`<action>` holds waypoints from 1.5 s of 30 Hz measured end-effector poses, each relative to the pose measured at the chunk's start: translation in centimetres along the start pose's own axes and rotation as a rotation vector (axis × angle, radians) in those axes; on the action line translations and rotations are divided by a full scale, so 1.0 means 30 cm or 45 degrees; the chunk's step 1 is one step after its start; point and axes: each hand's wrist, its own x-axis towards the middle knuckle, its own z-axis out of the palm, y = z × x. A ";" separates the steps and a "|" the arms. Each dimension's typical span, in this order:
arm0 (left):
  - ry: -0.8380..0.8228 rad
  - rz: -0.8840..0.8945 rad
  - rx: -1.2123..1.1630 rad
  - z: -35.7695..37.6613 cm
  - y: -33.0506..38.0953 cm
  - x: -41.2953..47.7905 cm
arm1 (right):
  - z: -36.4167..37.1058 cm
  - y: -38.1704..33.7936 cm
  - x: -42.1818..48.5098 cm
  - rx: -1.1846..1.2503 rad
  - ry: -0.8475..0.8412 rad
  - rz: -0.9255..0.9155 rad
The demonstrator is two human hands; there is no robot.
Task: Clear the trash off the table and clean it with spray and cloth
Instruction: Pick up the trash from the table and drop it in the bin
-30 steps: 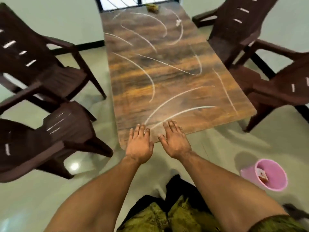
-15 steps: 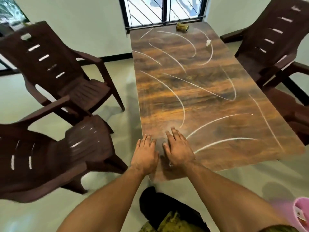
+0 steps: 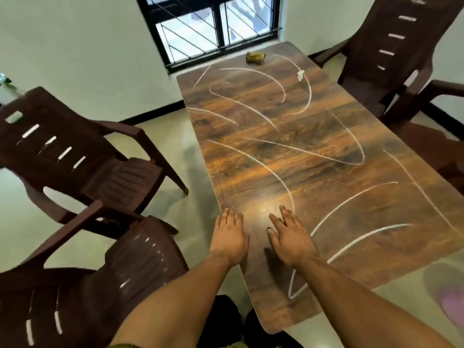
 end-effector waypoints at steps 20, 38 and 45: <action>-0.102 0.371 0.200 -0.273 -0.255 0.816 | -0.012 -0.166 0.488 0.132 0.215 0.545; -0.150 0.570 0.203 -0.698 -0.598 1.537 | -0.299 -0.581 1.390 0.157 0.243 0.672; -0.116 0.575 0.236 -0.833 -0.563 1.743 | -0.410 -0.494 1.566 0.228 0.285 0.668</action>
